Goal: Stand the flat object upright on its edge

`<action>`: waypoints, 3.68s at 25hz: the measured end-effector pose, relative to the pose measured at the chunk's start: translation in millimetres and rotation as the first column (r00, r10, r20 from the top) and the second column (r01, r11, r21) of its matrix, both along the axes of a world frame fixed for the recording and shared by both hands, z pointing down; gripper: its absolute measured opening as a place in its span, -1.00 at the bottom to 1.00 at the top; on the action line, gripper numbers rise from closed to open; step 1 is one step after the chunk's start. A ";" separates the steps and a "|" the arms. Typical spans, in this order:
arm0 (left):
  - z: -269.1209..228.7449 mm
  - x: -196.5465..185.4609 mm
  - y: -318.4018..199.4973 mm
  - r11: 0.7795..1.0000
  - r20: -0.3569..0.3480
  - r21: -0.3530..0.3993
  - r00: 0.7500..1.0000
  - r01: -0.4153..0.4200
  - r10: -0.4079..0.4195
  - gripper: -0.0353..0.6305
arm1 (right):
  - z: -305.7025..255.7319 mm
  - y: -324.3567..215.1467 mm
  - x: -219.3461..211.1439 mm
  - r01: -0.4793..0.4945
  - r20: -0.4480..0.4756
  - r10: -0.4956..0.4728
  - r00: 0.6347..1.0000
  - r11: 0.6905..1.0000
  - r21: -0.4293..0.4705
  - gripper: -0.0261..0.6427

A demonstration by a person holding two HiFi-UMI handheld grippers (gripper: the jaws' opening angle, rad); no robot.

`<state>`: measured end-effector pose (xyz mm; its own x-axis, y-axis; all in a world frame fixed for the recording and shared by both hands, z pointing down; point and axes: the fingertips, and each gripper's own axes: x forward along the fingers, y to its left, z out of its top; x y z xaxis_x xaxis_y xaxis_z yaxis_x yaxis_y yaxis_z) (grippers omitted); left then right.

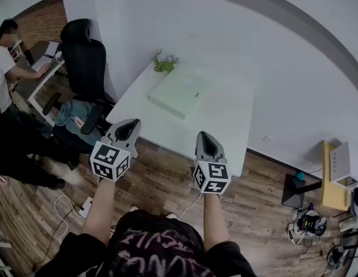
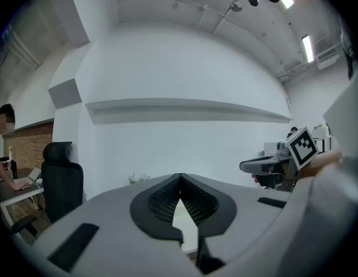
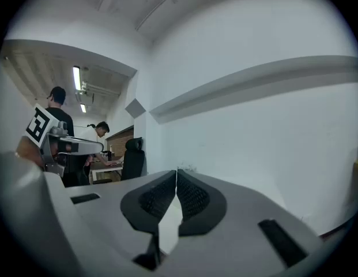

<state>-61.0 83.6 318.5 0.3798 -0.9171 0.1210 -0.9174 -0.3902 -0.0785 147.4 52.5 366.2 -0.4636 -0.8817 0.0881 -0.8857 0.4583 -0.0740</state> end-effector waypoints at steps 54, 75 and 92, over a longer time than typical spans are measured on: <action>34.3 -103.6 -67.5 0.983 -0.099 -0.053 0.980 -0.176 0.170 -0.85 | 22.8 -41.6 -88.0 -0.172 -0.095 0.168 0.981 0.985 -0.030 -0.85; 70.6 -42.8 -254.4 0.980 -0.058 -0.139 0.989 -0.144 0.137 -0.85 | 67.0 -227.9 -17.3 -0.186 -0.039 0.183 0.982 0.975 -0.122 -0.85; 74.7 -12.7 -330.8 0.974 0.019 -0.183 0.990 -0.134 0.140 -0.85 | 86.1 -305.5 3.6 -0.170 -0.014 0.170 0.985 0.969 -0.181 -0.85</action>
<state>-73.7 -247.2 393.2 0.4939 -0.8183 0.2941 -0.8522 -0.5226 -0.0228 151.0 -253.1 452.3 -0.3085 -0.9171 0.2524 -0.9493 0.2799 -0.1431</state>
